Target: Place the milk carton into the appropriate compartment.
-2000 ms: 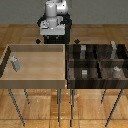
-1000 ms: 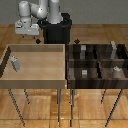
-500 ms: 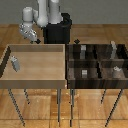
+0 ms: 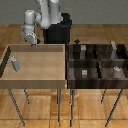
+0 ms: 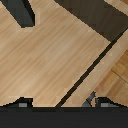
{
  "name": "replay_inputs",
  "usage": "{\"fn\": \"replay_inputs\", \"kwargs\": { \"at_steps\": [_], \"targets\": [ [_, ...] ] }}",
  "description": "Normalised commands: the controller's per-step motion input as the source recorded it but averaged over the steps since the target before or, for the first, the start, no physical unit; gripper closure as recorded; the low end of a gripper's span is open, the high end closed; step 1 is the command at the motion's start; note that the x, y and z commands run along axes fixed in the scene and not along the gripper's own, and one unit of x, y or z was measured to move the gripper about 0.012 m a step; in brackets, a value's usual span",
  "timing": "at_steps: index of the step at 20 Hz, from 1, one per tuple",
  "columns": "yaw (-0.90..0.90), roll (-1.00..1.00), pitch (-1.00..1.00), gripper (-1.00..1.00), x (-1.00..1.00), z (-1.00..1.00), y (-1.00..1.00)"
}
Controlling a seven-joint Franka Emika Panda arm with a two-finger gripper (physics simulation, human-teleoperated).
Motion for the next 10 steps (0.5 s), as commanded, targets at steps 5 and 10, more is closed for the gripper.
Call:
{"fn": "replay_inputs", "kwargs": {
  "at_steps": [5, 10],
  "targets": [
    [0.00, 0.00, 0.00, -1.00, 0.00, 0.40, 0.00],
    [0.00, 0.00, 0.00, -1.00, 0.60, 0.00, 0.00]
  ]
}}
